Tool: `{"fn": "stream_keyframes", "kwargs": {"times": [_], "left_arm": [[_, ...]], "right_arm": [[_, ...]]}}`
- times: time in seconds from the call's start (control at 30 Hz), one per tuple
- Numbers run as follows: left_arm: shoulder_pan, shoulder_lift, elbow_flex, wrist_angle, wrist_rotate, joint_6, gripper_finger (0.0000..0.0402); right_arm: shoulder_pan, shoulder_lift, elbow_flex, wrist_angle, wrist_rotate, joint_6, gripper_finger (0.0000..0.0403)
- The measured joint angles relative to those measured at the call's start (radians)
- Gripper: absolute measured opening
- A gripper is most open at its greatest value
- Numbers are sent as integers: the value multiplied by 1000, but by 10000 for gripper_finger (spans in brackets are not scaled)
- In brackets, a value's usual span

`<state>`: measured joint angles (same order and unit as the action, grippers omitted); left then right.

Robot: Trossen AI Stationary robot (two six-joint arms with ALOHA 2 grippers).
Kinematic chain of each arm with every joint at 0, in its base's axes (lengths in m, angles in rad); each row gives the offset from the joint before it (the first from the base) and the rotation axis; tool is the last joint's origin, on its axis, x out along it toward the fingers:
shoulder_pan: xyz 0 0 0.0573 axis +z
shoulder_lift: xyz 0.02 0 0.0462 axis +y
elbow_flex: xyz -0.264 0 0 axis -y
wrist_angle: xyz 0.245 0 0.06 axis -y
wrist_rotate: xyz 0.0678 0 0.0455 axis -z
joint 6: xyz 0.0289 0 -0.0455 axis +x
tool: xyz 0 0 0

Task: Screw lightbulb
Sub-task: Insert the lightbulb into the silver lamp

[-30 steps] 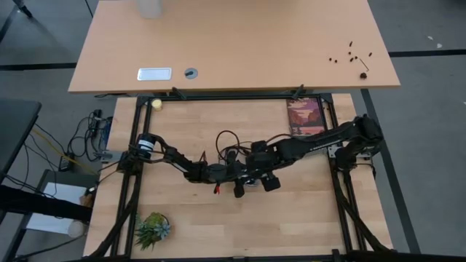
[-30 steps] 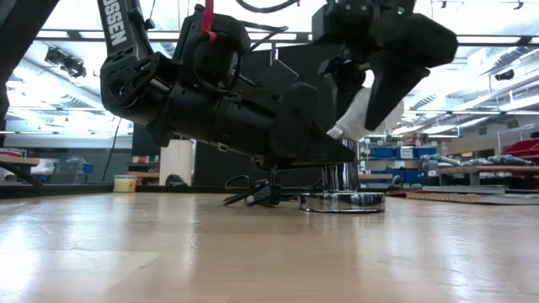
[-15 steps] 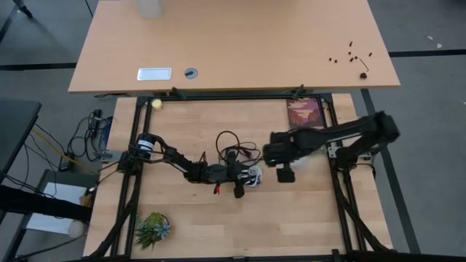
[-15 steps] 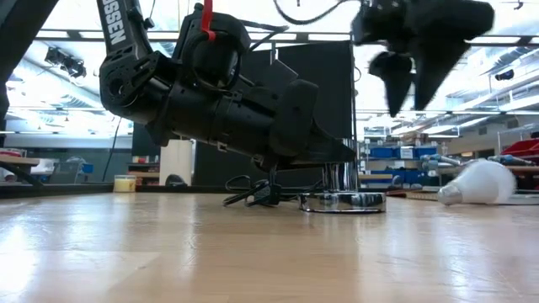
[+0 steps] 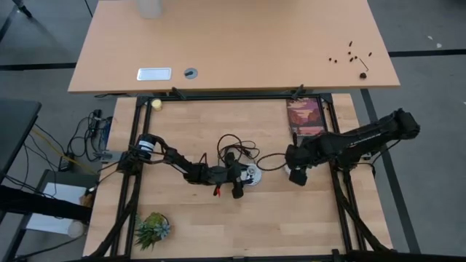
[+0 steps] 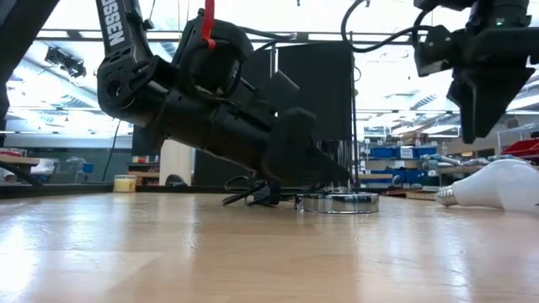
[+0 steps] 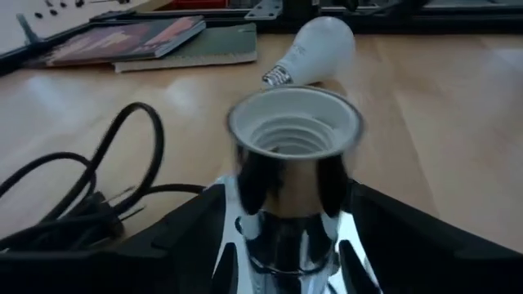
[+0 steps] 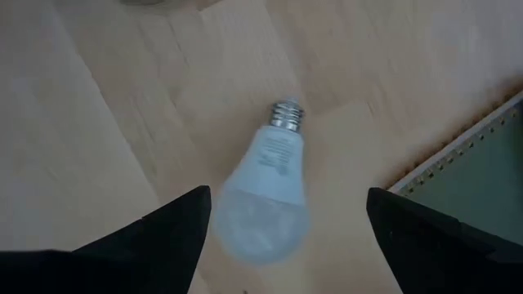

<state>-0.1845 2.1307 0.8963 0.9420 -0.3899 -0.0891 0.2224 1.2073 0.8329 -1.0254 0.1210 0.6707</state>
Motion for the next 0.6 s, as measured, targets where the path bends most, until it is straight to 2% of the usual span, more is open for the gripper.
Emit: {"fn": "stream_keyframes", "kwargs": {"times": [0.13, 0.27, 0.33, 0.6], "left_arm": [[-1, -2, 0, -12, -1, -20, 279], [-8, -3, 0, -29, -1, -20, 280], [-8, -3, 1, -26, 1, -20, 280], [-9, -5, 2, -21, 11, -28, 280]], "right_arm": [[99, 1, -21, 51, 91, 117, 337], [246, -11, -54, 128, 311, 251, 337], [303, -10, -86, 183, 388, 322, 337], [439, 54, -263, 322, 560, 581, 337]]}}
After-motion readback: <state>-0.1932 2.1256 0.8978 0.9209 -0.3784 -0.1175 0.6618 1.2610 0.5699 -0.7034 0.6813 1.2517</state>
